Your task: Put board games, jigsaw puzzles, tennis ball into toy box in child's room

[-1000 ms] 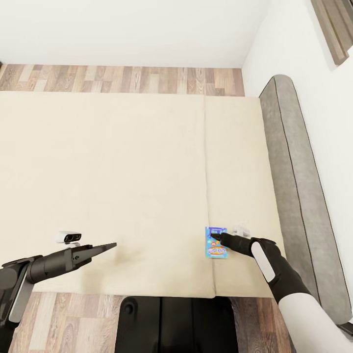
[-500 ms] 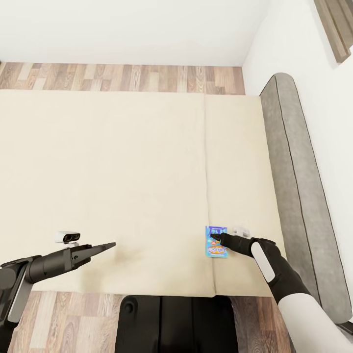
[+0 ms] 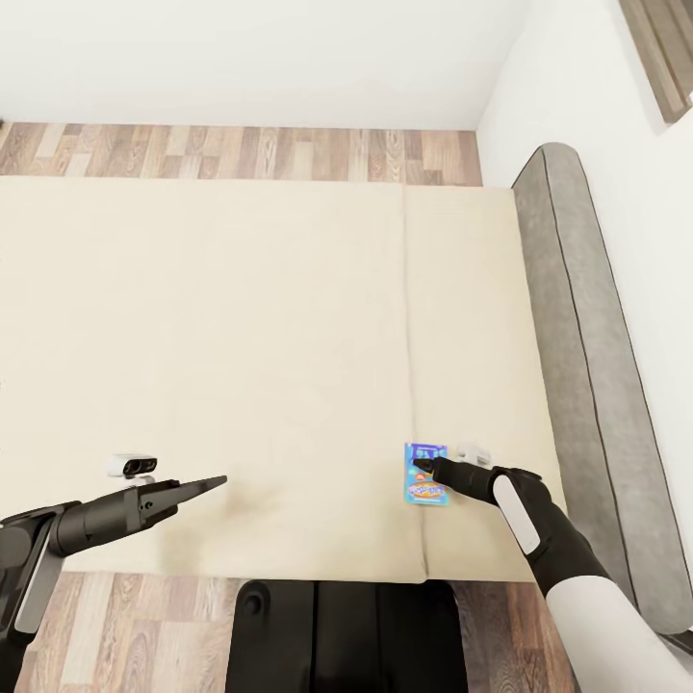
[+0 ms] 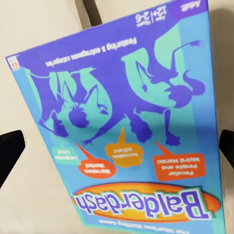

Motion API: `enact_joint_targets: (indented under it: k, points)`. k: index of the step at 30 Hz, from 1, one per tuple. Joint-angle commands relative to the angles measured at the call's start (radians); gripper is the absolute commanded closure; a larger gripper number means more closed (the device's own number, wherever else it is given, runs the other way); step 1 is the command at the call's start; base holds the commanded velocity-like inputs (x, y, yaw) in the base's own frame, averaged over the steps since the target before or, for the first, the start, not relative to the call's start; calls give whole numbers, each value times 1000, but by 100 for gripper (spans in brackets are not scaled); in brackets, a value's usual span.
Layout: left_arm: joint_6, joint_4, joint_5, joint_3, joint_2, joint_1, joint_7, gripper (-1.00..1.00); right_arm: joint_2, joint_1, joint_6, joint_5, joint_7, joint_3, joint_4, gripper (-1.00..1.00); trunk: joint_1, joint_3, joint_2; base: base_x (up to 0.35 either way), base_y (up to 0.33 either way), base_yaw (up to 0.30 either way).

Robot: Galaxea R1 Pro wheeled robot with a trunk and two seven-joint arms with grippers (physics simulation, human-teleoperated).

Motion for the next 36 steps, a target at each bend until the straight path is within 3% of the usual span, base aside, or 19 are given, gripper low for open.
enact_joint_targets:
  k: [1, 8, 16, 23, 36]
  points:
    - [11, 0, -1, 0, 0, 0, -4, -100, 0, 0, 4, 0, 3, -1, -1, -100, 1, -1, -2, 0, 118, 0]
    - [11, 0, -1, 1, 0, 0, -4, -100, 0, 0, 3, 1, 2, -1, -1, -100, 1, -1, -2, 0, 40, 0]
    - [11, 0, -1, 28, 0, 0, -4, -100, 0, 0, 3, 0, 2, 2, -1, -100, 1, -1, -2, 0, 2, 0]
    - [11, 0, -1, 31, 0, 0, -4, -100, 0, 0, 3, 0, 2, 24, -1, -100, 1, -1, -2, 0, 66, 0]
    - [11, 0, -1, 31, 0, 0, -4, -100, 1, 0, 3, -1, 2, 26, -1, -100, 1, -1, -2, -9, 50, 0]
